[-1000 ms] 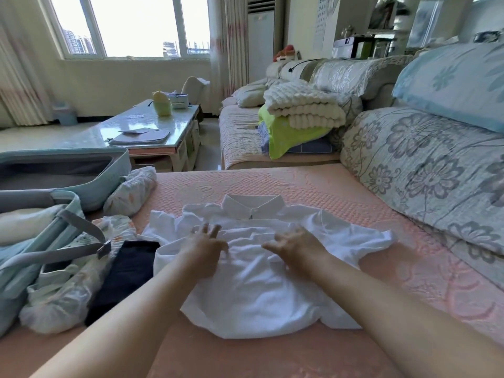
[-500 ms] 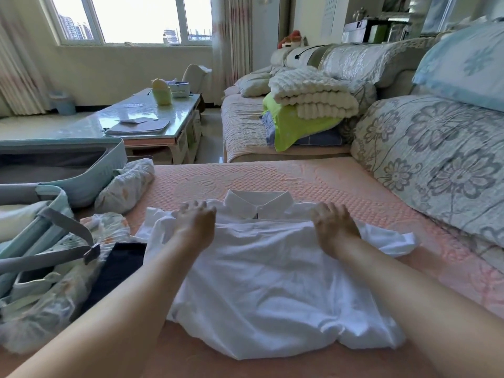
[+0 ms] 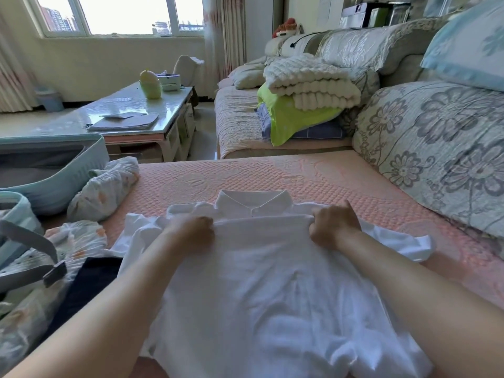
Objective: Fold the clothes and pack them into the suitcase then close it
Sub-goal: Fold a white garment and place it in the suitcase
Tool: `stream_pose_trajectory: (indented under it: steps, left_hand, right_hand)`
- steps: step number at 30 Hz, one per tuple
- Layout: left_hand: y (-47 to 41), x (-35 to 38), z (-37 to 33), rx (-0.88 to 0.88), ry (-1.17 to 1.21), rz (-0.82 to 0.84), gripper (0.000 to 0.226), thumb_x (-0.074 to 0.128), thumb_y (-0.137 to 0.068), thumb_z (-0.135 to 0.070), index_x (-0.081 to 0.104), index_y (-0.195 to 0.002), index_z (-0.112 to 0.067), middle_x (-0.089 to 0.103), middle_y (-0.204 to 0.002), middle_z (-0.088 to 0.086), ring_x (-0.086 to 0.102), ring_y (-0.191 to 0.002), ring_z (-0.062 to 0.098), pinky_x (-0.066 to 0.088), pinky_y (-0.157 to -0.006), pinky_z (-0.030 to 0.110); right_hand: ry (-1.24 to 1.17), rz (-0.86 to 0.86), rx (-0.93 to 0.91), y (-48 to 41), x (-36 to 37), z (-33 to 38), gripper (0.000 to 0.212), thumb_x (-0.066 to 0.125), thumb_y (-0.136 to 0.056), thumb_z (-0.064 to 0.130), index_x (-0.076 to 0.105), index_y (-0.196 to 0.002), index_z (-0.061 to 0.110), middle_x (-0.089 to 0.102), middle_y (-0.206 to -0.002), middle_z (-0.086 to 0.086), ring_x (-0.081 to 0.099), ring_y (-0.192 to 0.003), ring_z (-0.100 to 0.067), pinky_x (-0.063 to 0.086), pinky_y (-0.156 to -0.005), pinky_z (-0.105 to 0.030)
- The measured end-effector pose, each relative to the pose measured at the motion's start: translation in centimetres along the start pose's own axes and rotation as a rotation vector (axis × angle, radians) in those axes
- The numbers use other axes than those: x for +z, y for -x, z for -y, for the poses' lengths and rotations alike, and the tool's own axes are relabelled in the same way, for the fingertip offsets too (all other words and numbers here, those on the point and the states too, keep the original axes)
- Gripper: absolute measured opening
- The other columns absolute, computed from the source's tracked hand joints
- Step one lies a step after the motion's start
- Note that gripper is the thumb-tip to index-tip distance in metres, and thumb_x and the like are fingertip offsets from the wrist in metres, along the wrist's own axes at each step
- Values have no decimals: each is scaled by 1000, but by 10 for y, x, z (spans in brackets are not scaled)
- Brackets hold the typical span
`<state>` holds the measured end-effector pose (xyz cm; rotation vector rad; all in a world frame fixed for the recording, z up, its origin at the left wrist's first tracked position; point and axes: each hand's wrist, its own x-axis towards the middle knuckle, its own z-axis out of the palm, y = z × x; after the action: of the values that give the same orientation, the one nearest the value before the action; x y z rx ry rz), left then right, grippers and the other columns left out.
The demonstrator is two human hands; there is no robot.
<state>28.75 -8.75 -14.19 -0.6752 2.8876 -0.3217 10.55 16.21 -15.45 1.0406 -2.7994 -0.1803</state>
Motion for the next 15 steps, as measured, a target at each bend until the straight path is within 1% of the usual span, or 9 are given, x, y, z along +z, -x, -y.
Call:
stream_pose_trajectory:
  steps: [1,3,5,7,9,10,11,13,15]
  left_hand:
    - [-3,-3,1,-2,-68,-62,27,36,-100,-22,58,-116,-18,62,-113,2,60,-105,28,46,-88,39]
    - [-17,-11,7,-69,-90,-272,26,37,-101,-22,60,-114,-19,67,-115,4,62,-105,27,41,-92,37]
    - [-34,-18,11,-168,-74,-442,25,43,-97,-21,61,-114,-18,67,-115,6,60,-107,27,38,-96,37]
    - [-47,-18,7,-283,-43,-425,35,48,-92,-15,55,-127,-16,57,-129,10,49,-121,29,32,-104,41]
    - [-55,-14,-6,-319,24,-399,54,51,-89,-11,38,-141,-14,38,-144,15,35,-132,34,26,-111,45]
    - [-57,-10,-13,-263,33,-408,58,52,-88,-12,34,-143,-15,35,-145,15,33,-133,34,27,-111,45]
    - [-57,-5,-20,-166,21,-417,54,51,-90,-16,37,-142,-17,38,-144,13,36,-131,34,30,-109,45]
    - [-57,11,-26,30,103,-351,41,44,-97,-33,46,-137,-26,42,-144,7,39,-131,30,35,-106,44]
    - [-52,25,-24,110,281,-156,50,36,-100,-51,36,-147,-36,27,-158,1,23,-145,24,24,-116,45]
  right_hand:
    - [-22,-97,24,-4,0,-2,34,28,-88,33,60,-91,21,73,-94,-8,68,-88,-26,30,-105,-43]
    - [-35,-336,32,-16,3,-5,40,20,-81,31,58,-86,17,71,-78,-11,66,-74,-28,37,-96,-43]
    - [0,-489,63,-29,0,-5,39,28,-79,25,61,-95,10,68,-82,-14,63,-77,-31,41,-89,-44]
    - [69,-363,133,-37,-6,-1,38,38,-86,16,53,-120,10,62,-111,-17,56,-103,-35,36,-102,-52]
    - [109,-159,151,-41,-4,8,55,39,-93,15,28,-148,13,37,-145,-21,35,-134,-38,19,-116,-56]
    - [105,-87,108,-42,1,13,60,40,-95,14,21,-152,16,26,-153,-20,26,-141,-39,14,-118,-55]
    - [83,-59,37,-41,8,16,58,41,-96,15,24,-152,20,24,-155,-17,25,-142,-36,15,-119,-52]
    - [6,-56,-100,-39,25,16,50,42,-98,24,35,-147,27,35,-153,-8,35,-137,-29,24,-115,-45]
    - [-120,15,-90,-39,35,10,47,34,-103,31,37,-149,27,42,-152,-4,40,-136,-25,30,-112,-41]
